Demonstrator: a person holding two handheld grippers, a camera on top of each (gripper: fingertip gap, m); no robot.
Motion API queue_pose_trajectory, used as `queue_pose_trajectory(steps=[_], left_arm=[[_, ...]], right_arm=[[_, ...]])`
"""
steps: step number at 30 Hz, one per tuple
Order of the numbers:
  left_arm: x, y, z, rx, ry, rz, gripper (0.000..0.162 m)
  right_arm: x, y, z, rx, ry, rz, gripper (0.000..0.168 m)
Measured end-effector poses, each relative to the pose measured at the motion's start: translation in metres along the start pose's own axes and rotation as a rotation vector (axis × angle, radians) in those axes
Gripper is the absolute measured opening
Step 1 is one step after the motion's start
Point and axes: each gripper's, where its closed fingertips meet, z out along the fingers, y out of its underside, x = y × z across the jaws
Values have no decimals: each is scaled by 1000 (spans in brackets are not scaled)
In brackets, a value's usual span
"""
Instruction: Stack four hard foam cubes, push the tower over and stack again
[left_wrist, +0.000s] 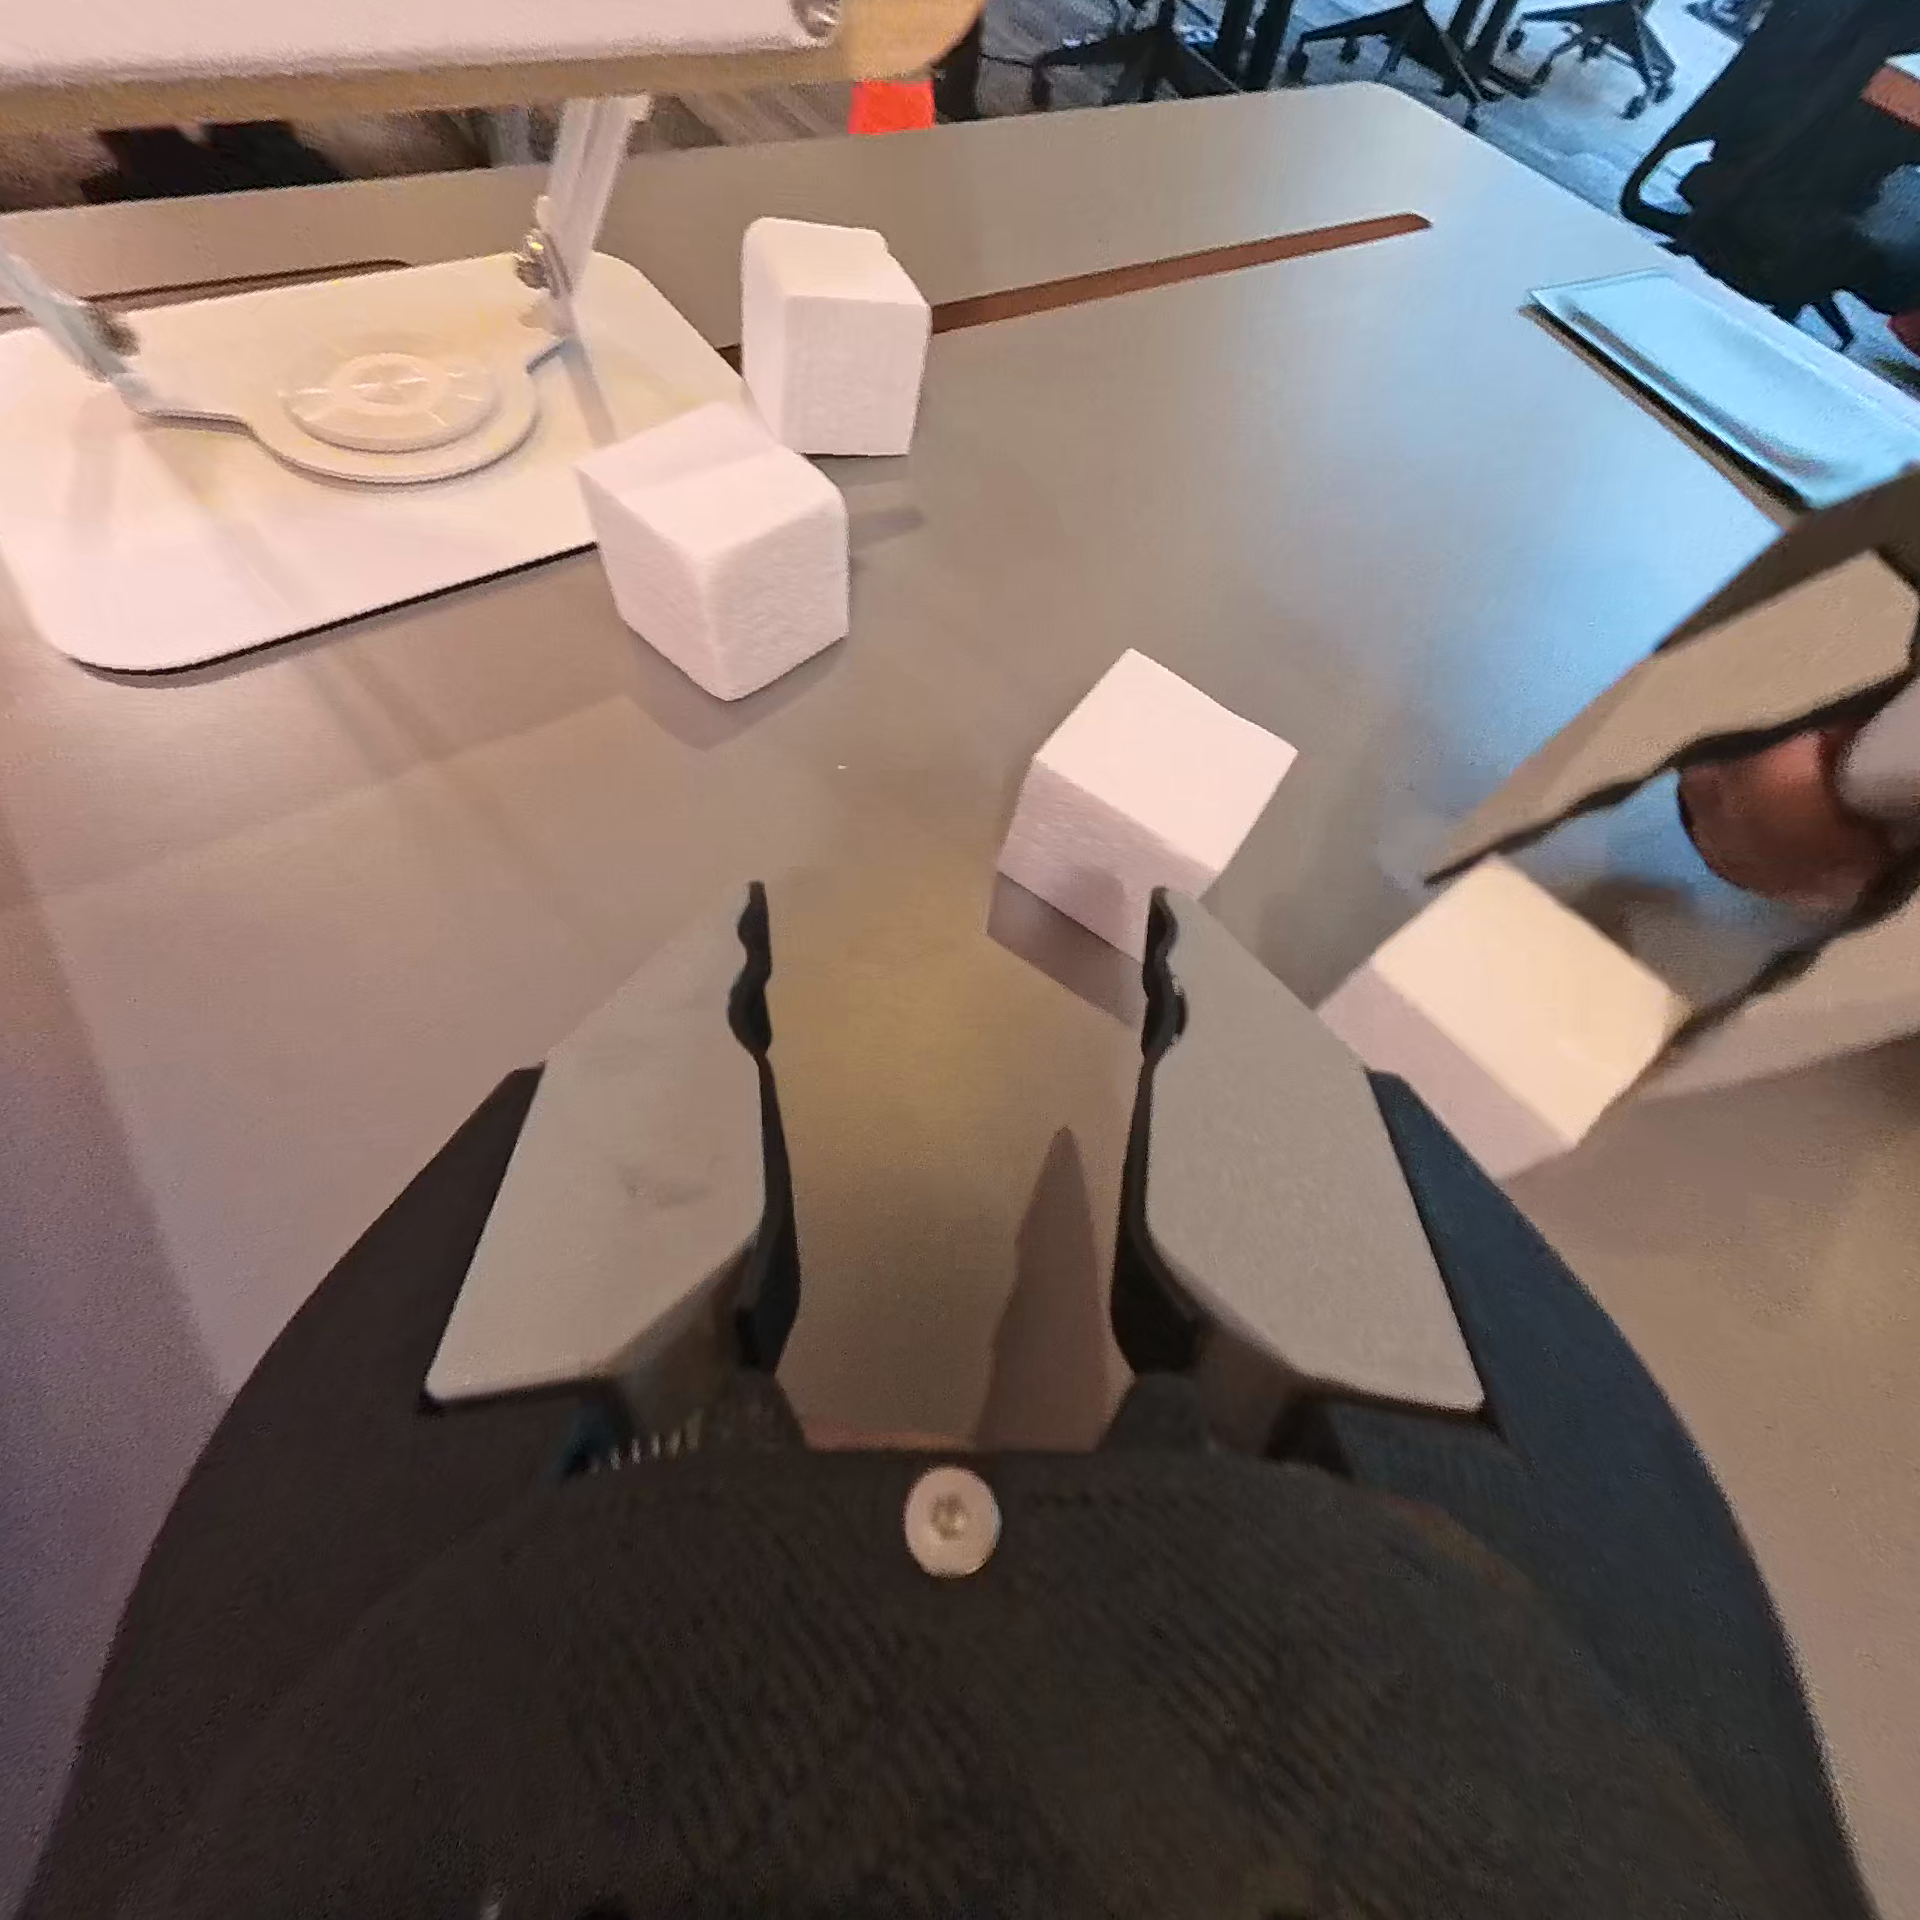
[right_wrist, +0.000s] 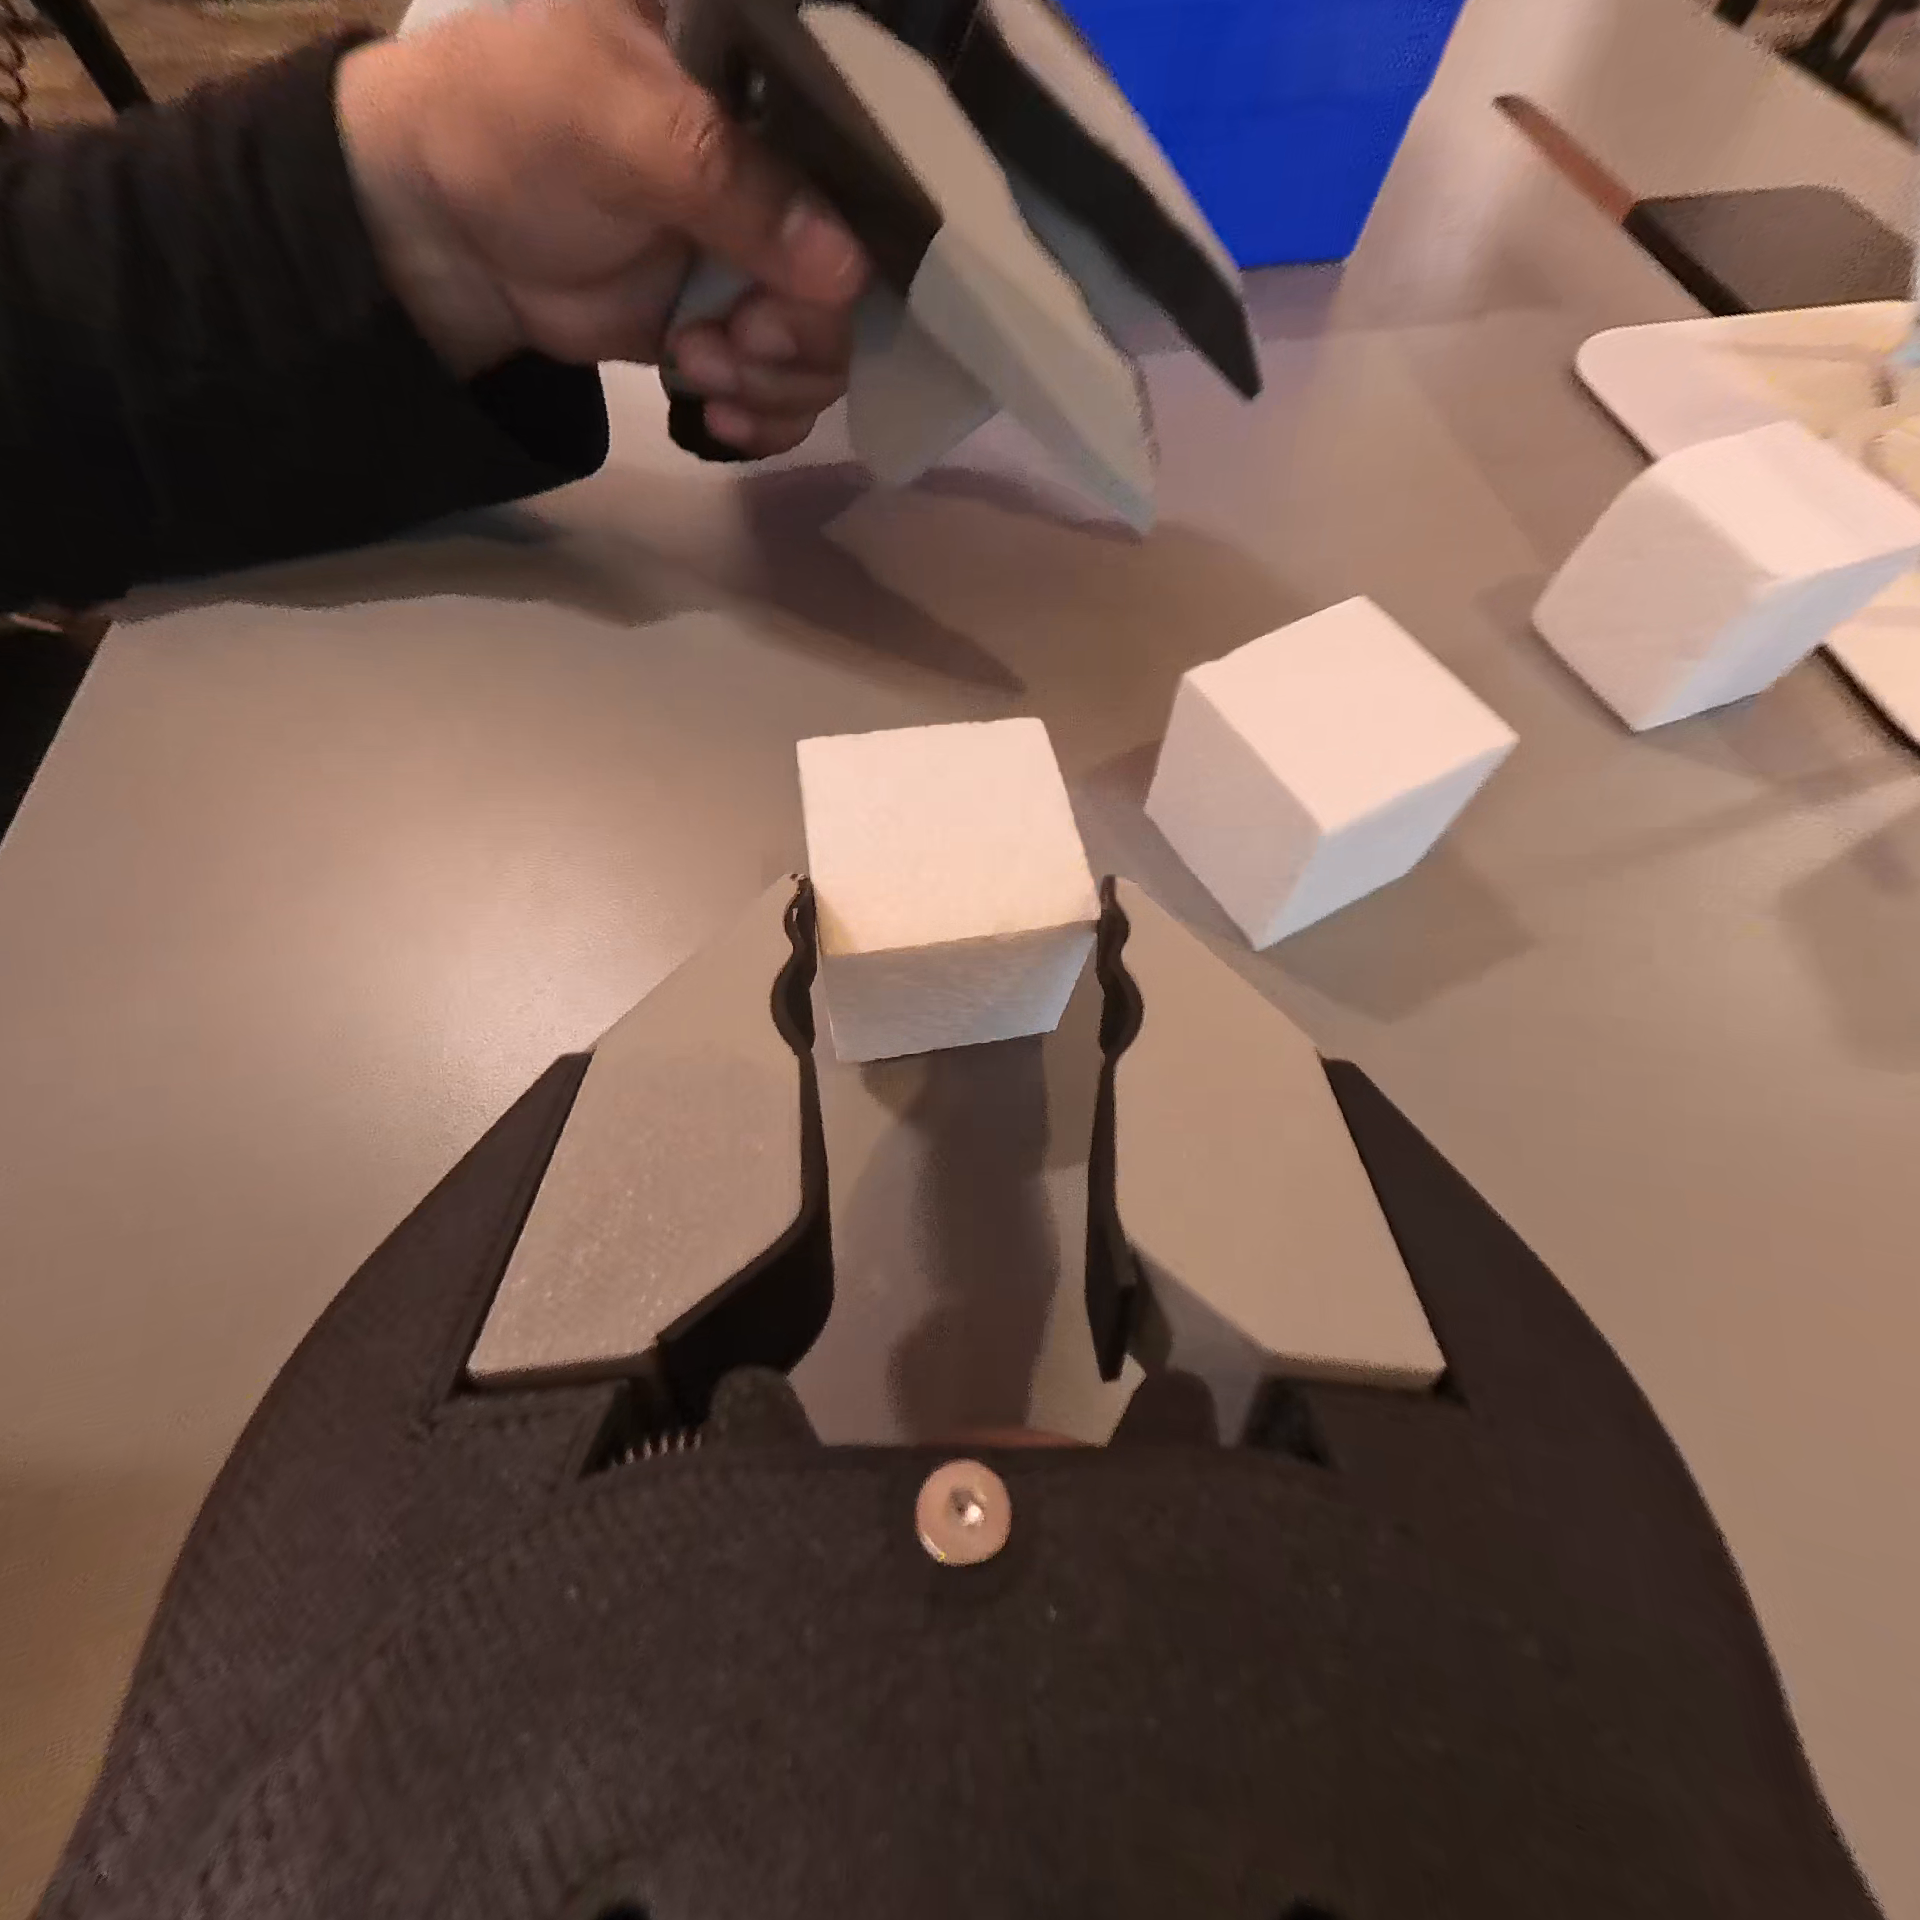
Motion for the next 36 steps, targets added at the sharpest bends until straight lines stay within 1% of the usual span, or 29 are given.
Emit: queue_pose_trajectory(steps=[3,4,5,6,7,9,11,13,16,20,23,24,25,26,29,32,34,36], left_arm=[[-11,-3,-4,15,-43,-28,71],[-13,-3,-5,17,-49,-36,71],[-14,-4,-5,19,-50,-42,71],[-14,-4,-6,22,-49,-46,71],[-14,-4,-6,23,-48,-47,71],[-13,-5,-6,23,-46,-42,71],[-11,-5,-6,21,-42,-38,71],[-10,-5,-5,22,-36,-36,71],[-11,-3,-4,18,-34,-45,71],[-13,-4,-5,22,-17,-73,71],[-14,-4,-5,20,-20,-71,71],[-13,-4,-5,19,-20,-69,71],[-13,-4,-5,18,-18,-67,71],[-12,-4,-5,17,-16,-65,72],[-10,-3,-4,13,-16,-58,72],[-9,-3,-4,12,-11,-57,71],[-8,-3,-3,12,-12,-55,72],[-8,-2,-3,8,-12,-56,72]], right_arm=[[-9,0,11,-17,-15,-6,53],[-10,1,12,-23,-20,-6,56],[-10,0,11,-27,-17,-15,64],[-7,-3,8,-20,-7,-34,67],[-4,-8,4,0,2,-55,67],[10,-21,-9,60,17,-67,66],[34,-29,-19,101,49,-57,67],[57,-33,-22,119,45,-38,66],[74,-32,-10,98,-13,-40,71],[83,-25,18,35,-87,-71,74],[82,-21,33,8,-144,-88,74],[82,-17,36,-12,-156,-94,67],[81,-15,39,-23,-166,-100,55],[81,-15,39,-14,-164,-96,55],[85,-19,32,8,-114,-83,55],[81,-37,10,64,-82,-44,55],[68,-49,-5,90,-88,-29,55],[51,-55,-15,79,-94,-40,55]])
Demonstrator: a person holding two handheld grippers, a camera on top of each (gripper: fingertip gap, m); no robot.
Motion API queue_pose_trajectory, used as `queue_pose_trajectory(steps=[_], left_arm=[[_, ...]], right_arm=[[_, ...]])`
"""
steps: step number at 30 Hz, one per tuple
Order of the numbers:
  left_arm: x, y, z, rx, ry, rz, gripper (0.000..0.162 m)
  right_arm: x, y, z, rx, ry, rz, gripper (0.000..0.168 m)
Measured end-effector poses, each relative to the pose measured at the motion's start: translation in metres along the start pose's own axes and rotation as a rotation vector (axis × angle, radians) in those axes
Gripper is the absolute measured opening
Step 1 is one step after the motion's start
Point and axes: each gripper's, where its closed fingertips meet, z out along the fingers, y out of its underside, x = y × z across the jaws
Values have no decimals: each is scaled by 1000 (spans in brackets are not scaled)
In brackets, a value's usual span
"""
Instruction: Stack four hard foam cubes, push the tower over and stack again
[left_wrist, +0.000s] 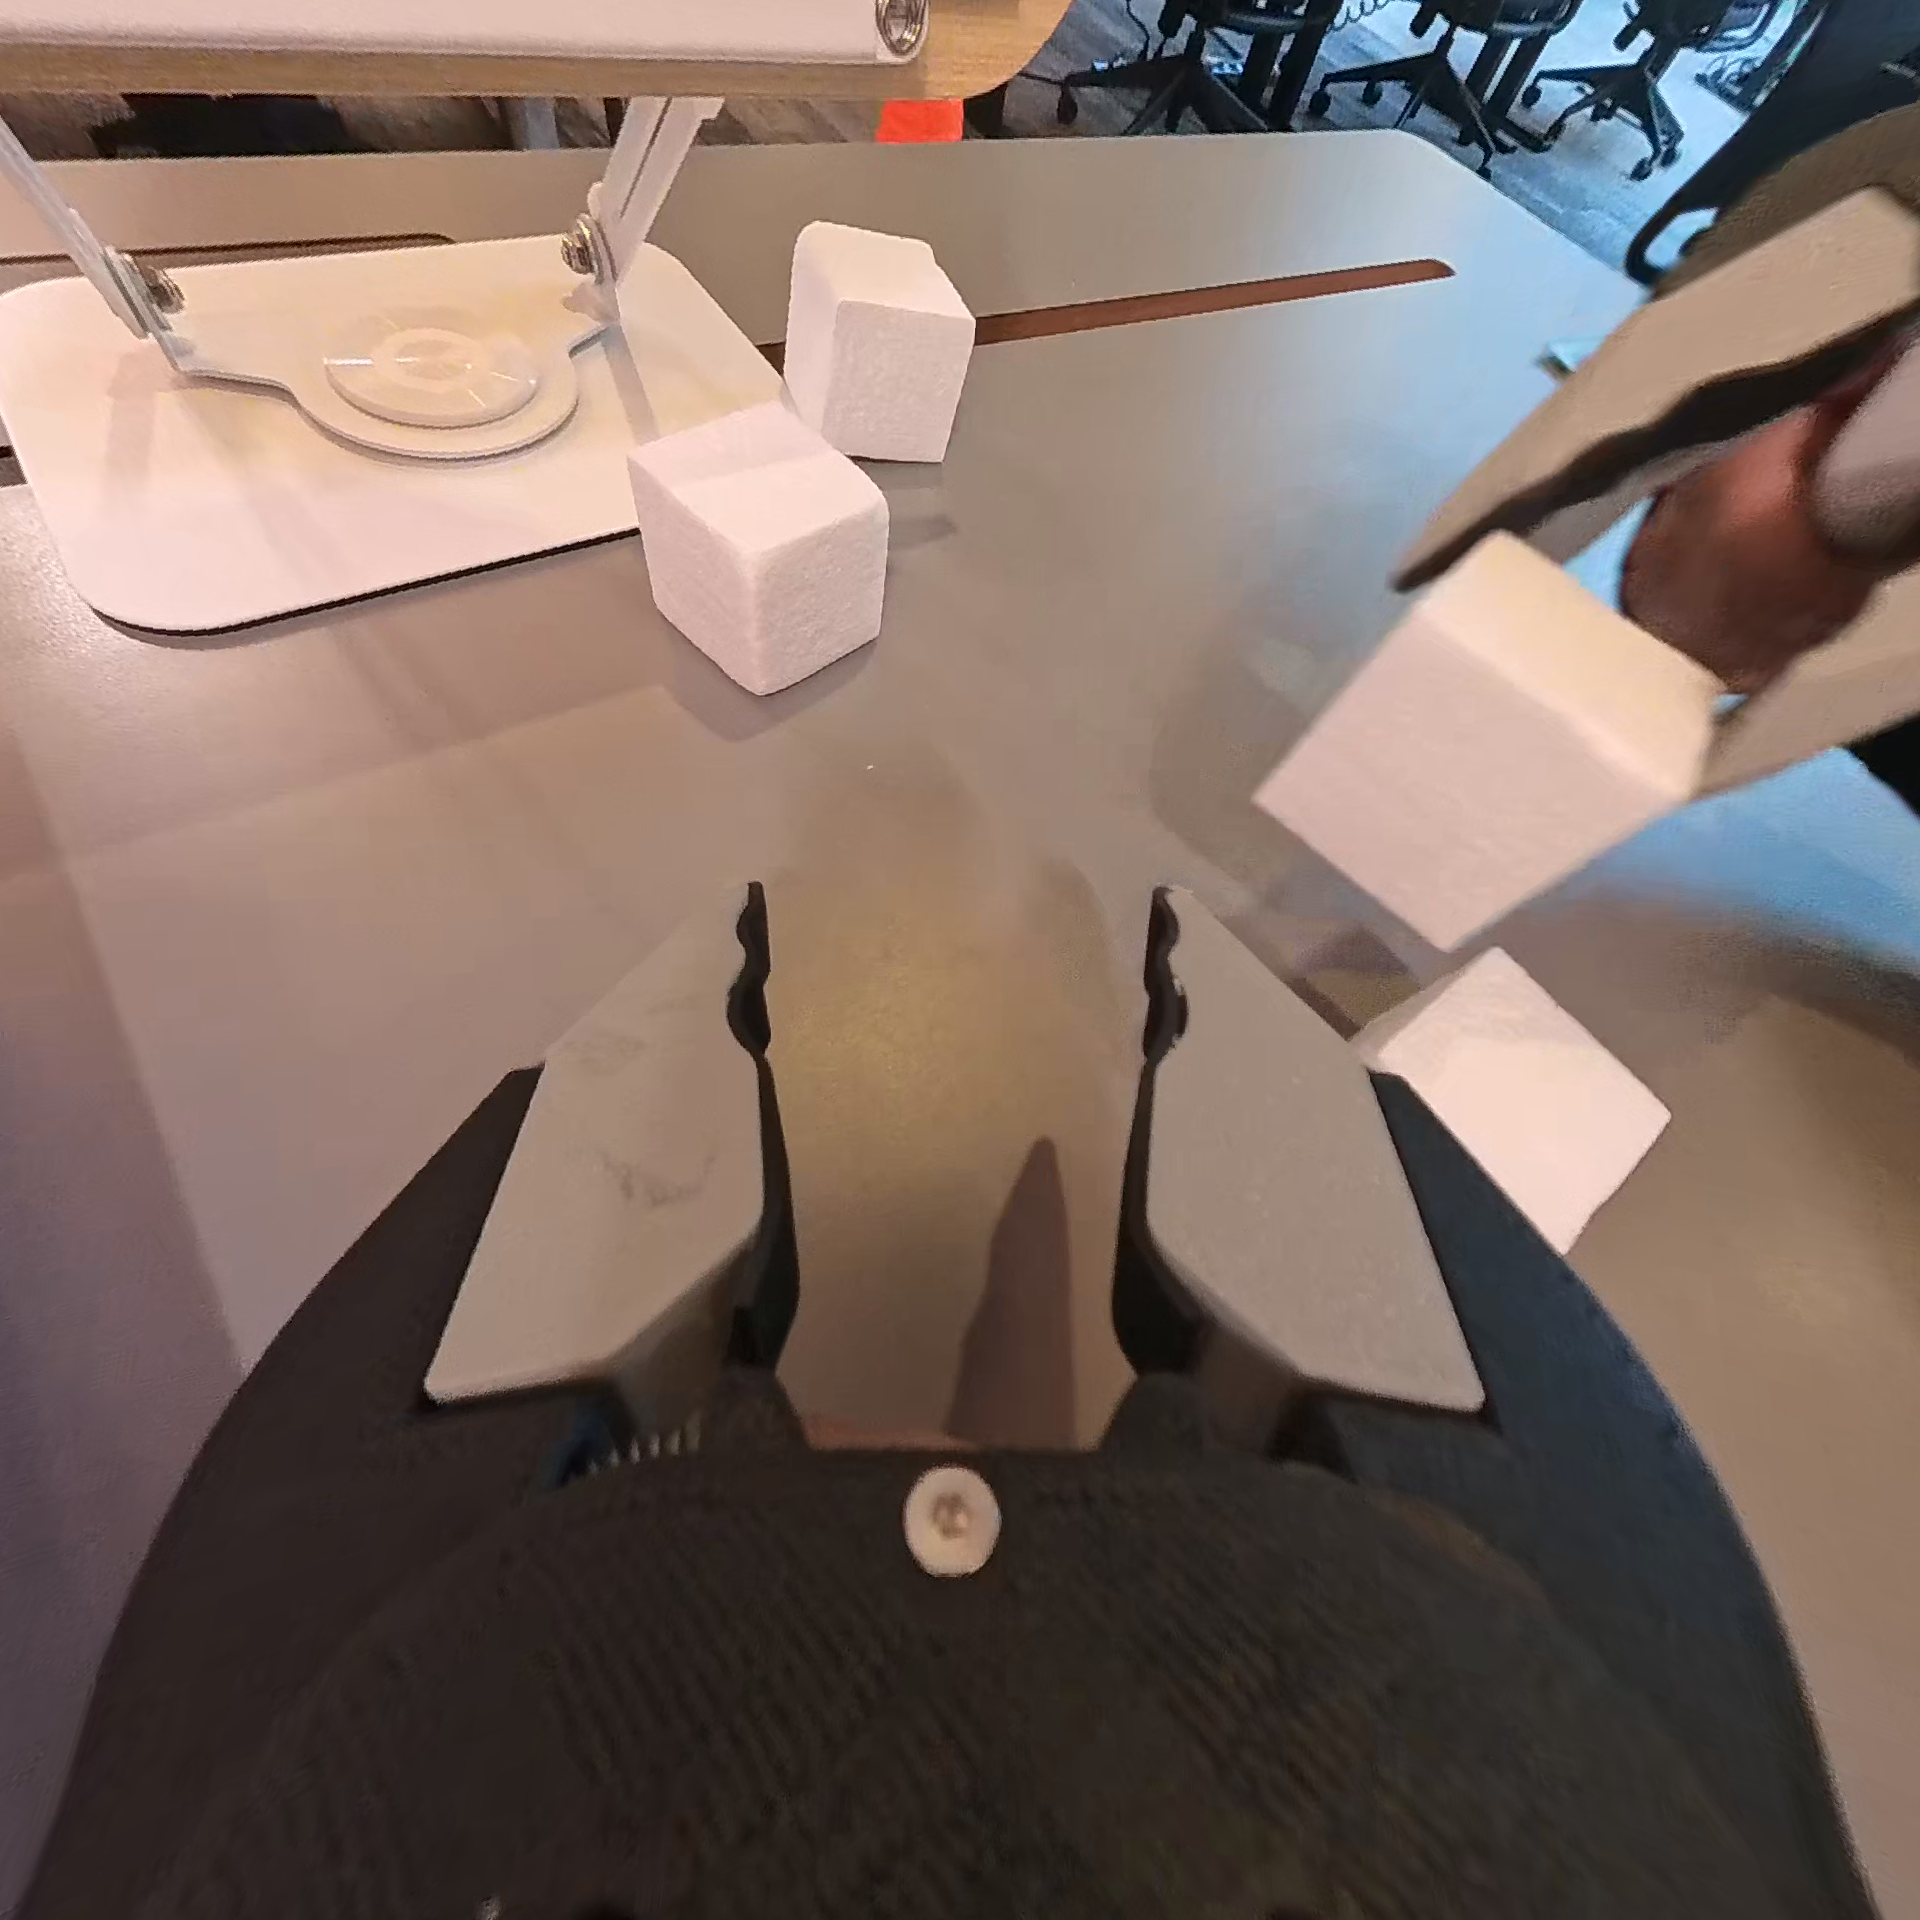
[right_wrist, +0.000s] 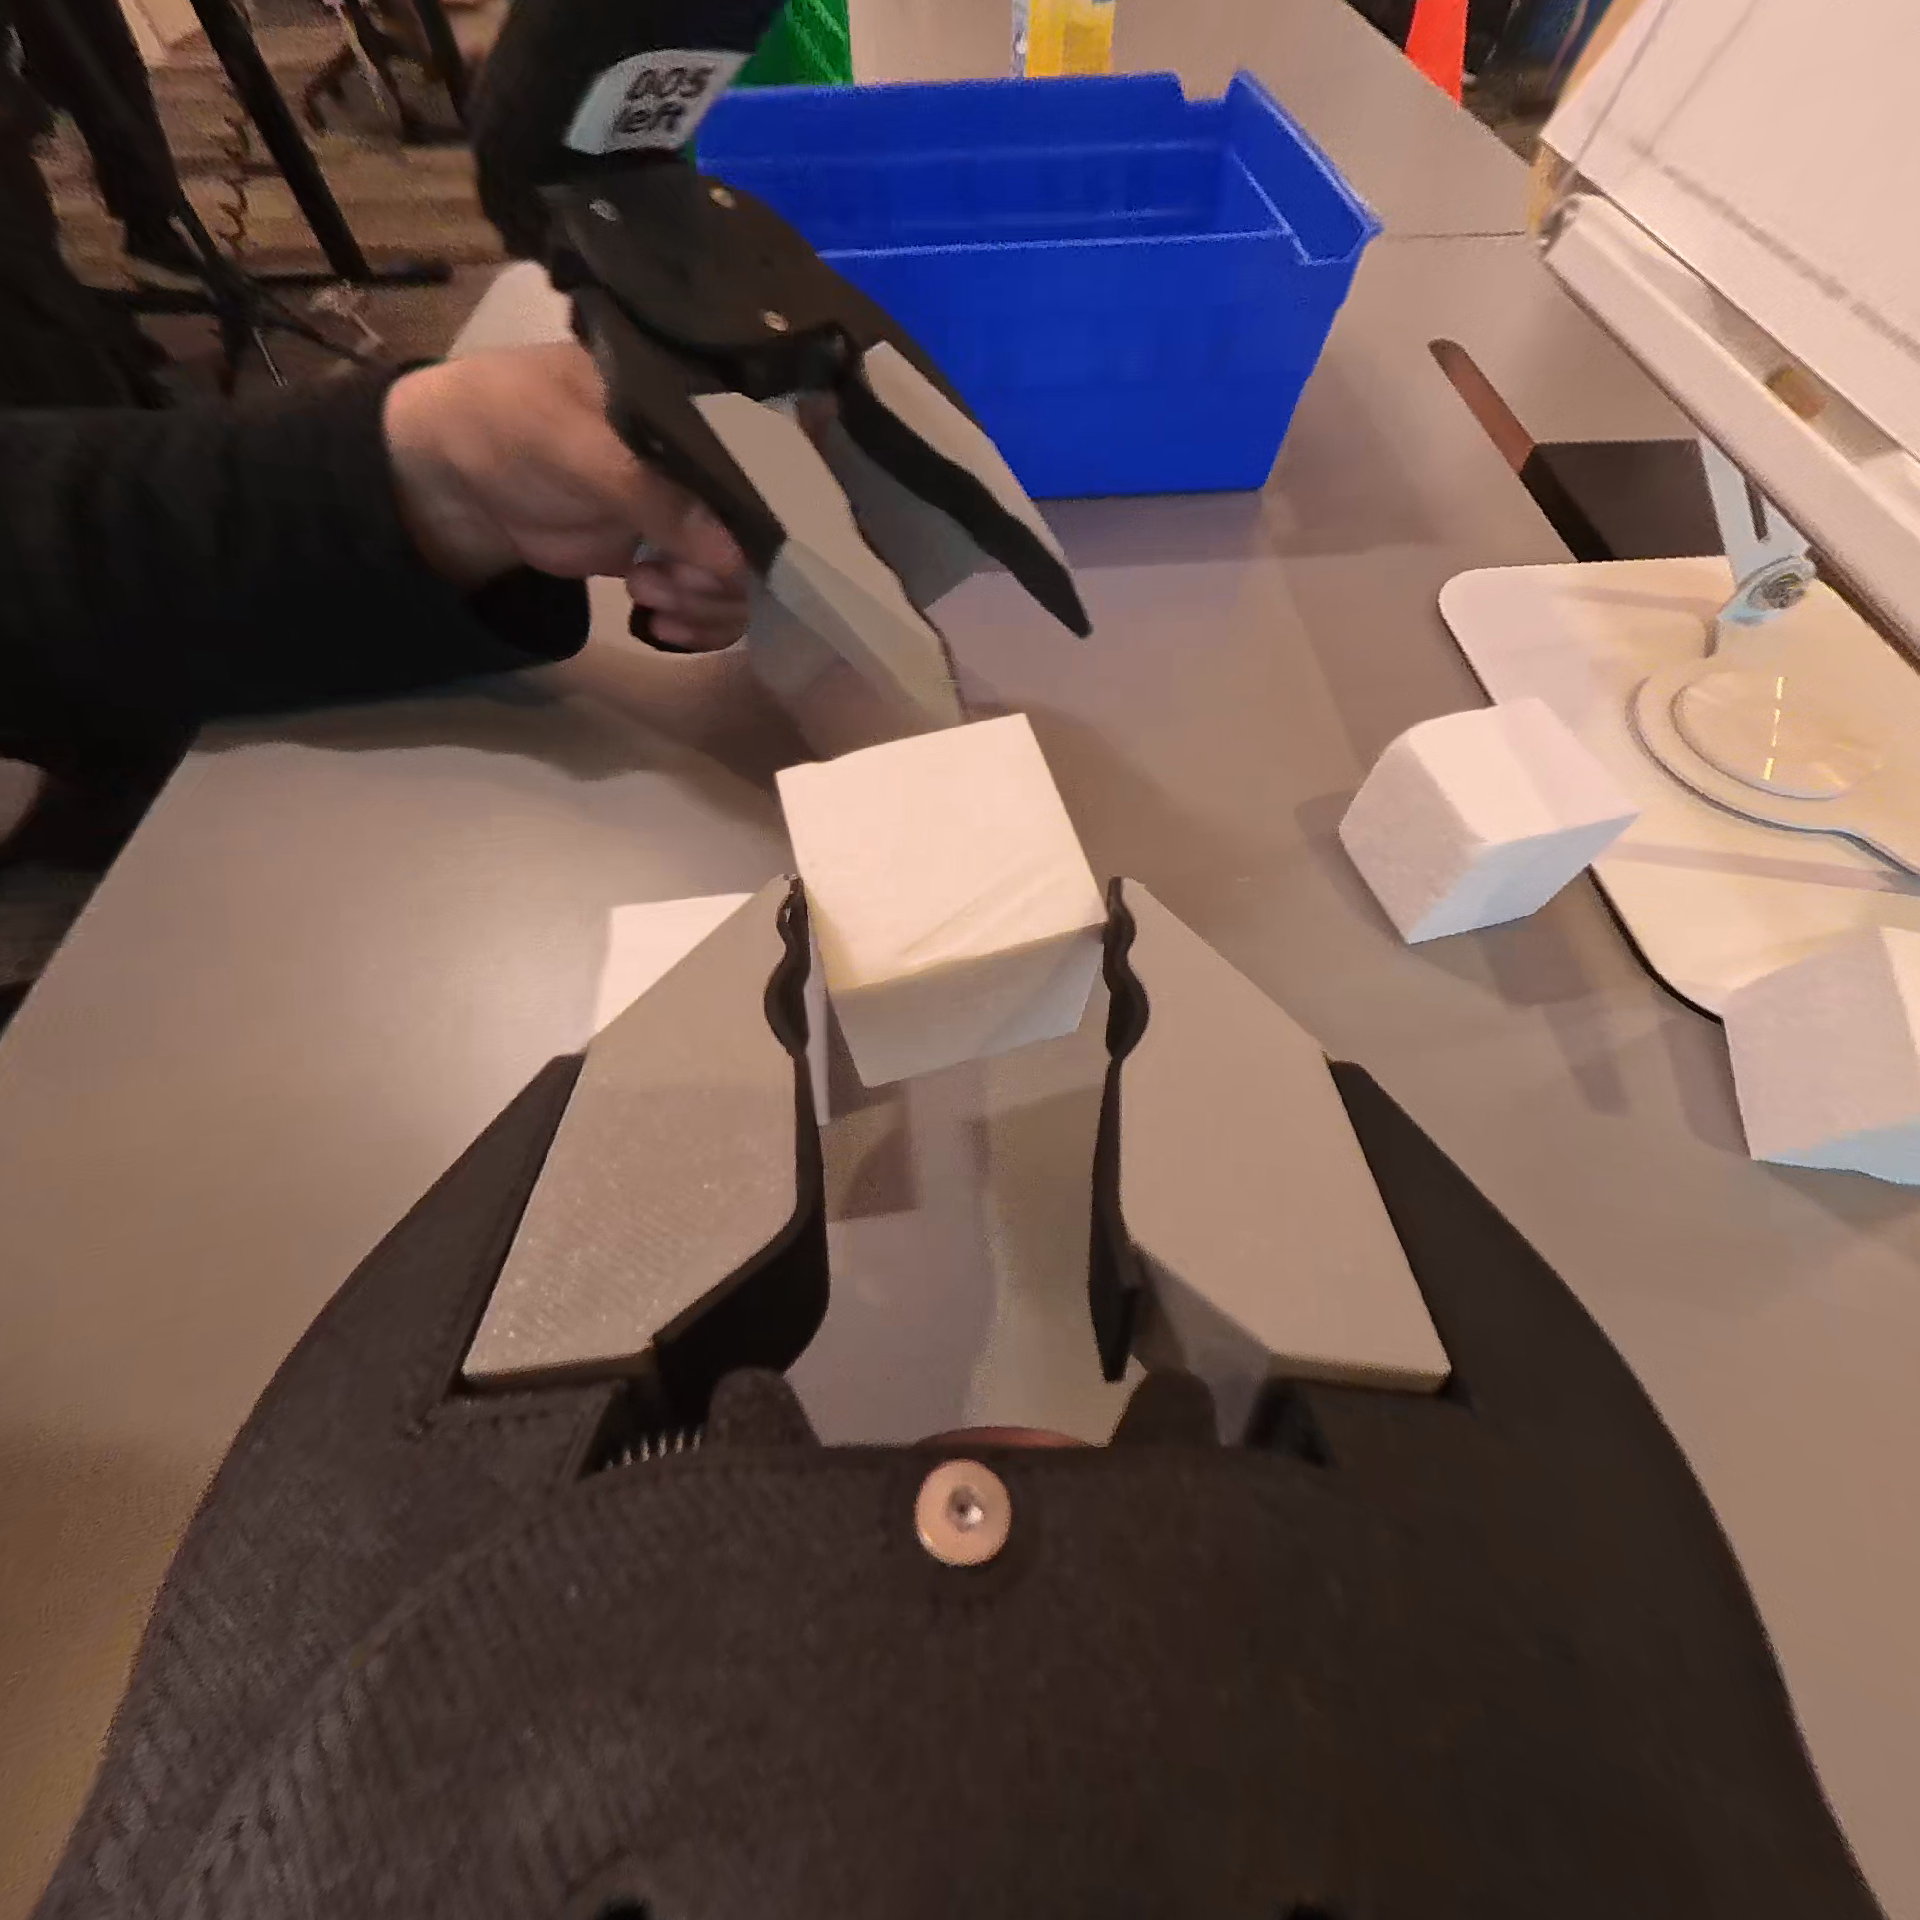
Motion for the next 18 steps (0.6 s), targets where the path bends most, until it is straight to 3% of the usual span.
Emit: queue_pose_trajectory(steps=[6,18], left_arm=[[-2,4,3,-12,-7,0,72],[-4,4,3,-12,-12,-6,71]], right_arm=[[-41,-5,-1,-62,24,-19,55],[-59,4,9,-108,152,53,55]])
